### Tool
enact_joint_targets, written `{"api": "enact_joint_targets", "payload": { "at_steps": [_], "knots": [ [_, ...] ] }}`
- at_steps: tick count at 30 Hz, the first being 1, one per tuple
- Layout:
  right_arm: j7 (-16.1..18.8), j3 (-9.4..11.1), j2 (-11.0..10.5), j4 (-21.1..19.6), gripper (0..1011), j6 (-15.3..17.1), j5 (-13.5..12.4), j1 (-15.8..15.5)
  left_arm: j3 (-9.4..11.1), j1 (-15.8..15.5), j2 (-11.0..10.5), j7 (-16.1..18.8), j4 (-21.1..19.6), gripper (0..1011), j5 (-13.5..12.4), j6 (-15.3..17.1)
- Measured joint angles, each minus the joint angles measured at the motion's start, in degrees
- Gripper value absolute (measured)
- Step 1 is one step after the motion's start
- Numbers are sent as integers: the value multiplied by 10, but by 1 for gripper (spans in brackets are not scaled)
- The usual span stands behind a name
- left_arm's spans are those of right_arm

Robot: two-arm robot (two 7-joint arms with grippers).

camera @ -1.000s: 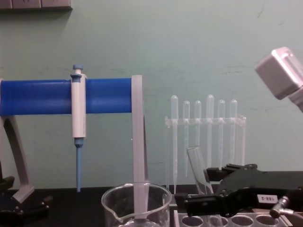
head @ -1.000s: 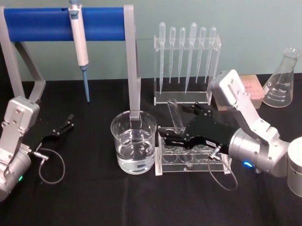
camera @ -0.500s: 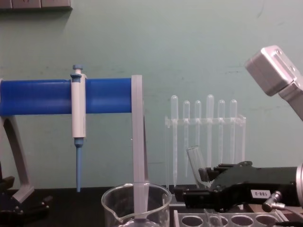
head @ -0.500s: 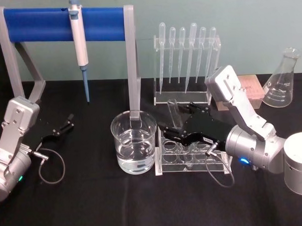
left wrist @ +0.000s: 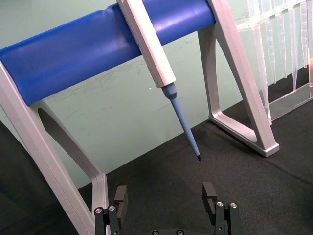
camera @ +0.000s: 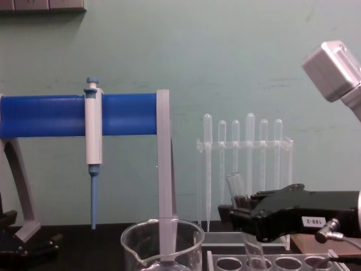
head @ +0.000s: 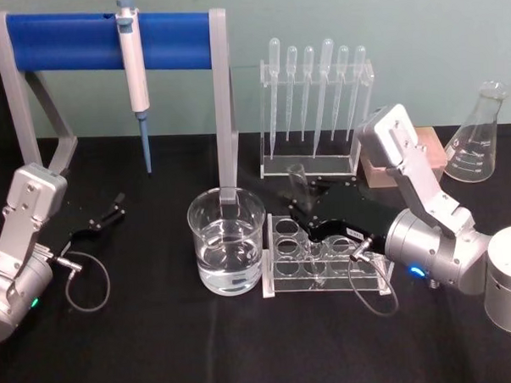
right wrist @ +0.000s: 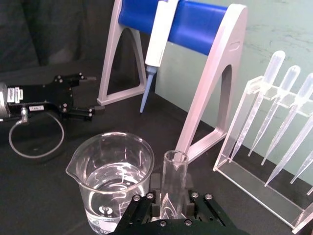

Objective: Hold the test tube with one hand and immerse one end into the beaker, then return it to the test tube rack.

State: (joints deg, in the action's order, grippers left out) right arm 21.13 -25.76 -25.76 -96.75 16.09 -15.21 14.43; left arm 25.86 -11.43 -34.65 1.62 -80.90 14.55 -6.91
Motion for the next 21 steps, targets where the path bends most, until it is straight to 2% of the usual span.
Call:
{"api": "enact_joint_targets", "payload": {
  "at_steps": [2,4,7,17,21],
  "knots": [
    [0,6,2,-6,241,0,-1,-5,0,0,0,0,0,1000,0,0],
    [0,10,3,-11,228,-1,-3,-9,0,0,0,0,0,1000,0,0],
    [-2,21,5,-25,228,-6,-9,-20,0,0,0,0,0,1000,0,0],
    [-23,75,10,-95,228,-33,-55,-65,0,0,0,0,0,1000,0,0],
    [-31,85,11,-114,228,-39,-64,-72,0,0,0,0,0,1000,0,0]
  ]
}}
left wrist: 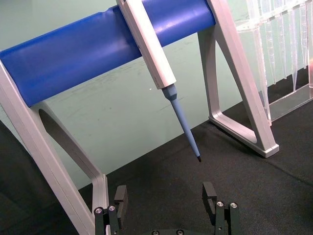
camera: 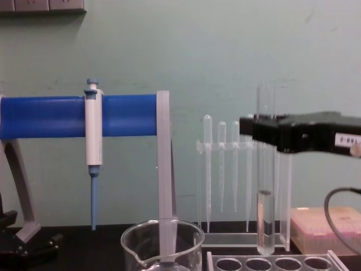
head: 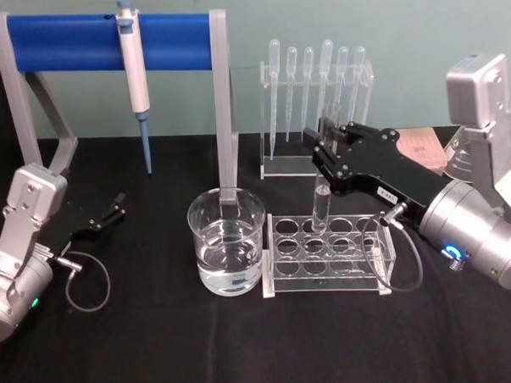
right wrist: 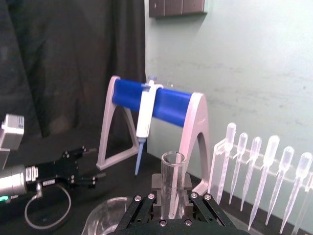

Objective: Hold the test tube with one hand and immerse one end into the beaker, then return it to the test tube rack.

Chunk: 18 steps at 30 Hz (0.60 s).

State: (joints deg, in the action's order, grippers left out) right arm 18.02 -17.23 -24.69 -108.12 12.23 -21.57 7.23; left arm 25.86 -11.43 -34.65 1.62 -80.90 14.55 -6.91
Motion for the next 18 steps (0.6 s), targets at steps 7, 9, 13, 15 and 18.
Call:
{"api": "enact_joint_targets", "payload": {
  "at_steps": [7,9,13,15,18],
  "knots": [
    [-8,5,1,-9,228,-6,-5,-4,0,0,0,0,0,1000,0,0],
    [-8,5,1,-9,228,-6,-5,-4,0,0,0,0,0,1000,0,0],
    [-8,5,1,-9,228,-5,-5,-4,0,0,0,0,0,1000,0,0],
    [-8,4,1,-8,228,-5,-5,-3,0,0,0,0,0,1000,0,0],
    [-8,4,1,-8,228,-5,-5,-3,0,0,0,0,0,1000,0,0]
  ]
}}
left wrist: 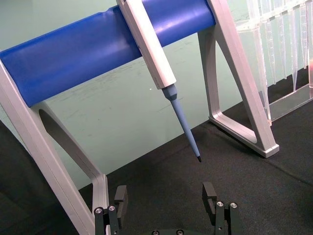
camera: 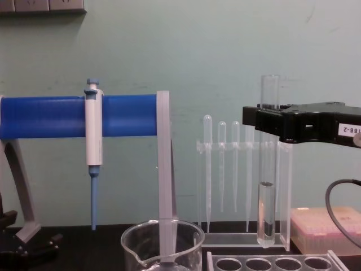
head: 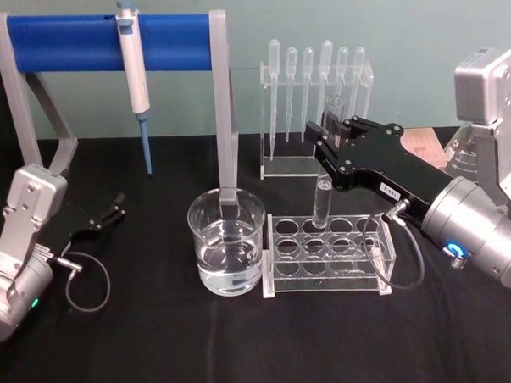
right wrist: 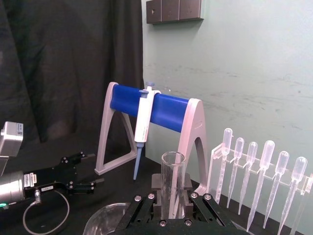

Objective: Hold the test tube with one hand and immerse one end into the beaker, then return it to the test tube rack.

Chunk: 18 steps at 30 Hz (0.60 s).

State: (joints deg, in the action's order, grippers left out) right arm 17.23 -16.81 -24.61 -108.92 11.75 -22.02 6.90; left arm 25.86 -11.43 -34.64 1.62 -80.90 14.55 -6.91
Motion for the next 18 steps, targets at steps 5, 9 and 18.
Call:
{"api": "enact_joint_targets", "payload": {
  "at_steps": [5,9,18],
  "knots": [
    [0,0,0,0,227,1,0,0,0,0,0,0,0,1000,0,0],
    [0,0,0,1,228,1,0,0,0,0,0,0,0,1000,0,0],
    [1,-1,-1,1,228,1,1,1,0,0,0,0,0,1000,0,0]
  ]
}}
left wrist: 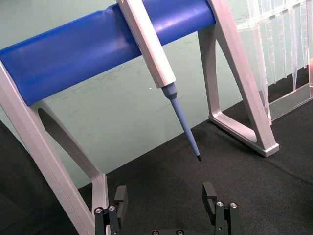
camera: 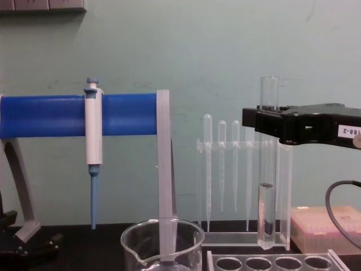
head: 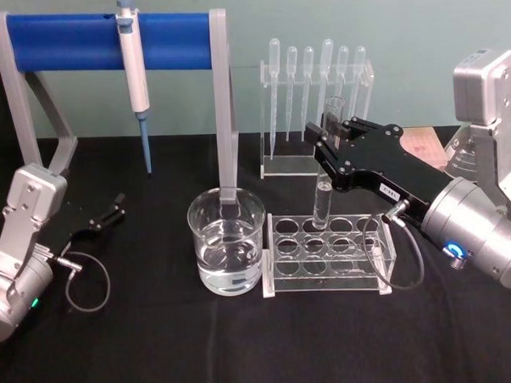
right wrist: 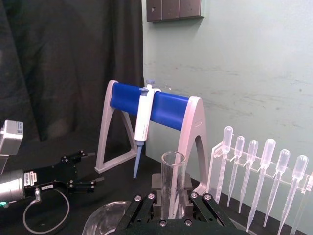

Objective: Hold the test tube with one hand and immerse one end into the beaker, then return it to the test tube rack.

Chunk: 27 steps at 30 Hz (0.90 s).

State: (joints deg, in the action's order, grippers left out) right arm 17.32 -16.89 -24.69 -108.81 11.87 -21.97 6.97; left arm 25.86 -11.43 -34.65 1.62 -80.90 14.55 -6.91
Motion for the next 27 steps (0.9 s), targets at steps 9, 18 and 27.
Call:
{"api": "enact_joint_targets", "payload": {
  "at_steps": [9,18,27],
  "knots": [
    [1,0,0,0,227,0,0,0,0,0,0,0,0,1000,0,0],
    [1,0,0,0,228,0,0,0,0,0,0,0,0,1000,0,0],
    [1,0,0,0,228,0,0,0,0,0,0,0,0,1000,0,0]
  ]
}}
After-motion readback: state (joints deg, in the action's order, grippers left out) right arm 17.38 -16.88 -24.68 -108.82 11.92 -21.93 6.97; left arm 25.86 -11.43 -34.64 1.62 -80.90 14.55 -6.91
